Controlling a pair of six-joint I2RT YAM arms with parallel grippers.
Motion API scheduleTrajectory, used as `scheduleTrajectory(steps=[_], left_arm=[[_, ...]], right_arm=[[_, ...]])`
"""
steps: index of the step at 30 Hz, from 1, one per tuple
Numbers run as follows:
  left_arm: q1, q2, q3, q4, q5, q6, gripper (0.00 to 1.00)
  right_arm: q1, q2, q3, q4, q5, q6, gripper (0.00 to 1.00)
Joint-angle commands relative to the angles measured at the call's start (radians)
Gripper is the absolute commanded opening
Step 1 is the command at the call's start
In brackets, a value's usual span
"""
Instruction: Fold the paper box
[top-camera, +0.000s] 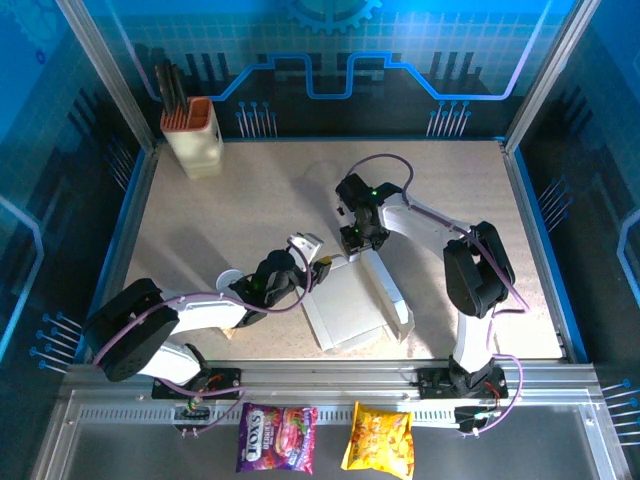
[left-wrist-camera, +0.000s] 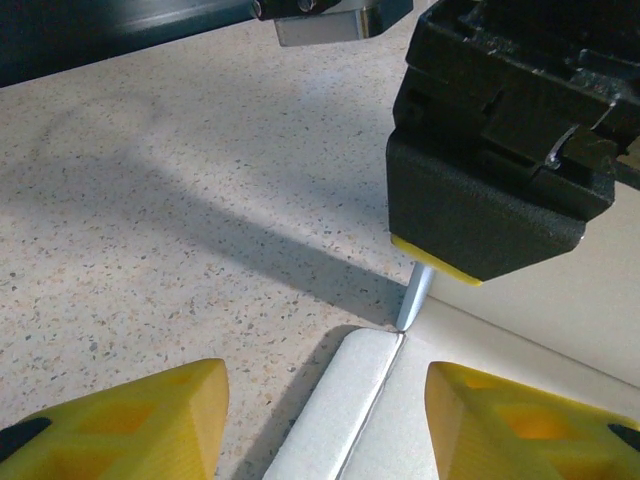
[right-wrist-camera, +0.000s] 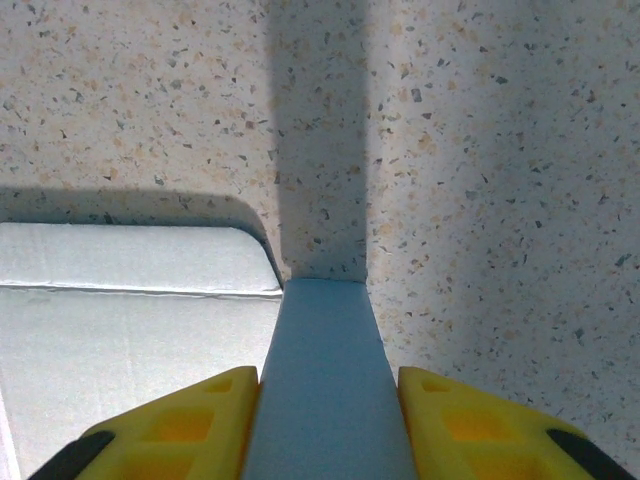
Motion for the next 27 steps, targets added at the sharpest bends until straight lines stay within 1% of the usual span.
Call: scheduleTrajectory(steps=[1, 4, 7, 8, 9, 15, 17, 19, 22, 27], left_arm=[[0.013, -0.028, -0.019, 0.015, -0.022, -0.030, 0.56], [0.025, -0.050, -0.021, -0.003, -0.020, -0.046, 0.56], [0.052, -0.092, -0.015, -0.058, -0.018, -0.075, 0.56], [0.069, -0.112, -0.013, -0.093, -0.019, -0.096, 0.57], [0.085, -0.133, -0.010, -0.127, -0.016, -0.115, 0.57], [0.207, -0.295, 0.021, -0.361, 0.032, -0.222, 0.63], [0.259, -0.348, 0.043, -0.468, 0.044, -0.282, 0.64], [0.309, -0.394, 0.061, -0.566, 0.062, -0.332, 0.64], [0.362, -0.464, 0.062, -0.650, 0.078, -0.391, 0.64], [0.455, -0.532, 0.087, -0.807, 0.172, -0.490, 0.64]], right_arm=[[0.021, -0.008, 0.031, -0.016, 0.027, -0.049, 0.30], [0.031, -0.018, 0.045, -0.017, 0.031, -0.116, 0.30], [0.041, -0.038, 0.065, -0.020, 0.013, -0.241, 0.25], [0.046, -0.044, 0.075, -0.023, 0.021, -0.288, 0.24], [0.049, -0.047, 0.084, -0.028, 0.009, -0.340, 0.25], [0.056, -0.071, 0.110, -0.017, -0.120, -0.685, 0.25], [0.068, -0.072, 0.116, -0.001, -0.140, -0.789, 0.25], [0.075, -0.058, 0.147, -0.006, -0.169, -0.861, 0.25], [0.085, -0.005, 0.226, -0.055, -0.209, -0.944, 0.25], [0.129, 0.108, 0.360, -0.118, -0.168, -1.011, 0.24]])
